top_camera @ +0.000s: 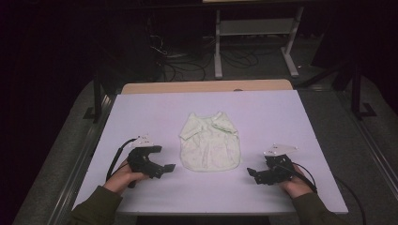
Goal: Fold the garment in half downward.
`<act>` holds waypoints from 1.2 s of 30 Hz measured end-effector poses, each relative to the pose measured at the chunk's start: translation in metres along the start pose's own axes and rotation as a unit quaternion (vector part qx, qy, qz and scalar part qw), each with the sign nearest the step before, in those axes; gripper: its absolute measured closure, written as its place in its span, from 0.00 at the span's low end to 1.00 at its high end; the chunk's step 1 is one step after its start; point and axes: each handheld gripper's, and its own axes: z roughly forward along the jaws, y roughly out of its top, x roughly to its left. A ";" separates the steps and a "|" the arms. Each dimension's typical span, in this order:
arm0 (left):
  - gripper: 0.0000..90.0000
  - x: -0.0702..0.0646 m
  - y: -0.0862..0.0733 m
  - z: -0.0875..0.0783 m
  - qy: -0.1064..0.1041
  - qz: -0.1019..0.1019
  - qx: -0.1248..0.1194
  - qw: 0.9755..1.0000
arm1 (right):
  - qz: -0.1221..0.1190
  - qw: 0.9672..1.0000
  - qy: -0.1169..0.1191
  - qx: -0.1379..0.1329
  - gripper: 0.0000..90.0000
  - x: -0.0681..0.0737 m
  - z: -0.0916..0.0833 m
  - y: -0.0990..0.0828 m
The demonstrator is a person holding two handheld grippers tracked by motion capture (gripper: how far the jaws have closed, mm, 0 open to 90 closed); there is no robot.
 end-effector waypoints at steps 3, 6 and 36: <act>0.00 0.001 0.002 0.003 0.005 0.000 0.000 1.000 | -0.001 1.000 0.000 0.000 0.15 0.000 0.000 0.000; 0.00 0.003 0.003 0.004 0.006 0.000 -0.003 1.000 | -0.002 1.000 0.000 0.000 0.15 0.000 0.000 0.000; 0.00 0.015 0.029 0.022 0.018 -0.009 -0.015 1.000 | -0.005 1.000 0.000 -0.003 0.15 0.001 0.000 0.001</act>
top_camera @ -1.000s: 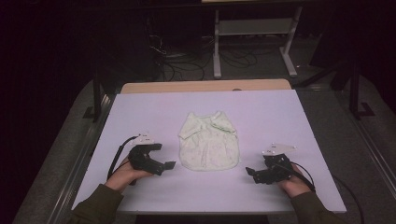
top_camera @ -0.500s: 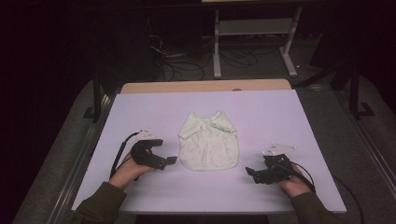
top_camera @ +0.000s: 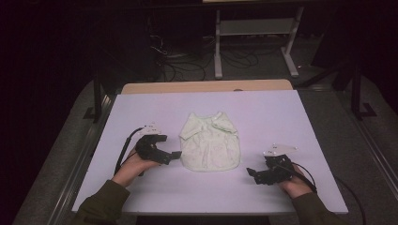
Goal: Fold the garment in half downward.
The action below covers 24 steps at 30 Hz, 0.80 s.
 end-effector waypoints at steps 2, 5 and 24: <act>0.00 0.000 0.002 0.001 0.000 0.001 -0.001 1.000 | 0.000 1.000 0.000 0.001 0.15 0.000 0.000 0.000; 0.00 0.002 0.005 0.004 0.000 0.003 0.002 1.000 | -0.001 1.000 0.000 0.000 0.15 0.000 0.000 0.000; 0.00 0.004 0.021 0.019 0.015 0.012 0.005 1.000 | -0.001 1.000 0.002 0.001 0.15 0.000 0.000 0.000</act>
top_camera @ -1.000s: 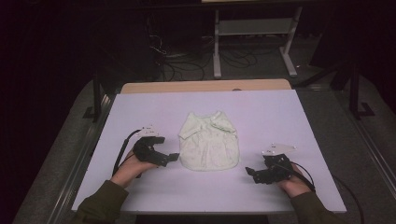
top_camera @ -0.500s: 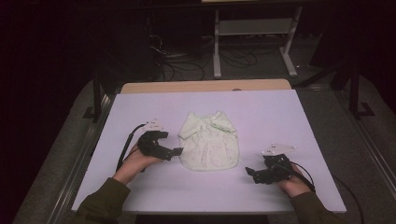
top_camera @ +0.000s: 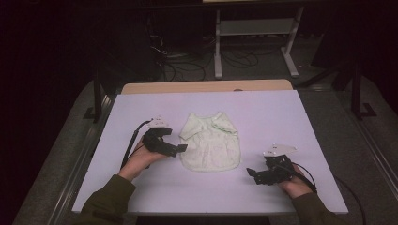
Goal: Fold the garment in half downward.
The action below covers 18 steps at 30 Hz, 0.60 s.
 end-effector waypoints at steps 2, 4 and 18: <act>0.00 0.000 0.002 0.001 0.003 0.001 -0.001 1.000 | 0.000 1.000 0.001 0.000 0.15 0.000 0.000 0.000; 0.00 0.000 0.004 0.002 0.001 0.002 -0.003 1.000 | 0.000 1.000 0.001 0.000 0.15 0.000 0.000 0.000; 0.00 0.004 0.015 0.015 -0.006 0.010 -0.008 1.000 | 0.000 1.000 0.002 0.001 0.15 0.000 0.000 0.000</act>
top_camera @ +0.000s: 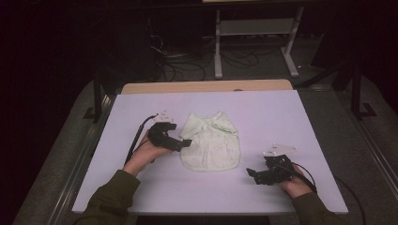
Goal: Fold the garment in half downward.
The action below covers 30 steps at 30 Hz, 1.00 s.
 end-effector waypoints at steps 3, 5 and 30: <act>0.00 0.002 0.002 0.003 -0.003 0.001 -0.003 1.000 | 0.001 1.000 0.000 0.000 0.15 0.000 0.000 0.000; 0.00 0.002 0.004 0.004 -0.002 0.002 -0.002 1.000 | 0.000 1.000 0.000 0.000 0.15 0.000 0.000 0.000; 0.00 0.018 0.017 0.026 0.003 -0.002 0.003 1.000 | 0.000 1.000 0.001 0.001 0.15 -0.001 0.000 0.000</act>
